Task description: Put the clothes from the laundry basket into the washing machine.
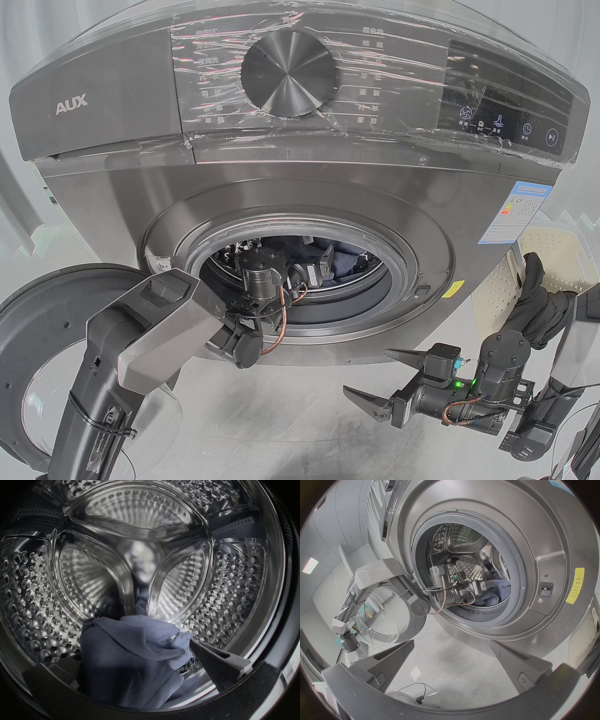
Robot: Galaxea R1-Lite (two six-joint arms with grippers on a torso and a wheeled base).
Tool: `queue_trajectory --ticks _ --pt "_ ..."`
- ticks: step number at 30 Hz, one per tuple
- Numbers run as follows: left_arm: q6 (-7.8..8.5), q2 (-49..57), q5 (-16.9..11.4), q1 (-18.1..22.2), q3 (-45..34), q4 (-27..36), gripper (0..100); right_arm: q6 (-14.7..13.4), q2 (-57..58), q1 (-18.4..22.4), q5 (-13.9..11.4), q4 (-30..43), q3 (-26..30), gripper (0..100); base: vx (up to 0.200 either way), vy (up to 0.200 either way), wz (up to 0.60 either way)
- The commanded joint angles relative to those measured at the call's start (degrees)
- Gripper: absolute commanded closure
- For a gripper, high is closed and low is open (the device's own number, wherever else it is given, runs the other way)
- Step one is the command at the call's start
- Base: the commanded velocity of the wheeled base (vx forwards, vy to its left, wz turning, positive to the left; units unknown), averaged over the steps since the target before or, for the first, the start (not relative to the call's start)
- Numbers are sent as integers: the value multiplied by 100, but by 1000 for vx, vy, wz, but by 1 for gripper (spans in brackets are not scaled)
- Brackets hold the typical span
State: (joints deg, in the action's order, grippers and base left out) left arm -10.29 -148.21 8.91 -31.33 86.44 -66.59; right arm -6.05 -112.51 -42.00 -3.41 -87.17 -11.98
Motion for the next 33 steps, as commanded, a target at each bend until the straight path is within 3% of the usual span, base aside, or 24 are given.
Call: queue_trajectory --ticks 1,3,7,12,17,21,23,28,33 --pt "1 1031 -109 -198 -1288 -91 0 -2 36 16 -1 -1 38 0 0 0 0" --pt "9 1260 -126 -268 -1639 -91 0 -2 45 25 -1 -1 56 0 0 0 0" --pt "-17 2051 -496 -602 -2808 -171 0 -11 71 60 -1 -1 100 0 0 0 0" --pt "-17 2561 -680 -972 -3933 -680 0 -2 247 209 -37 -1 249 0 0 0 0" --pt "-26 2736 -654 -1165 -4619 -1287 0 16 423 218 -45 -1 346 0 0 0 0" --pt "45 3316 -241 -1086 -5366 -1427 0 16 757 227 -28 -10 504 0 0 0 0" --pt "36 3765 -188 -1086 -5735 -1419 0 -2 897 227 -28 -54 548 0 0 0 0" --pt "18 4758 -135 -1182 -6535 -1401 0 -11 1222 262 -1 -107 697 0 0 0 0" --pt "-105 5417 -188 -1420 -7221 -1603 0 -11 1688 640 -10 -98 847 0 0 0 0"
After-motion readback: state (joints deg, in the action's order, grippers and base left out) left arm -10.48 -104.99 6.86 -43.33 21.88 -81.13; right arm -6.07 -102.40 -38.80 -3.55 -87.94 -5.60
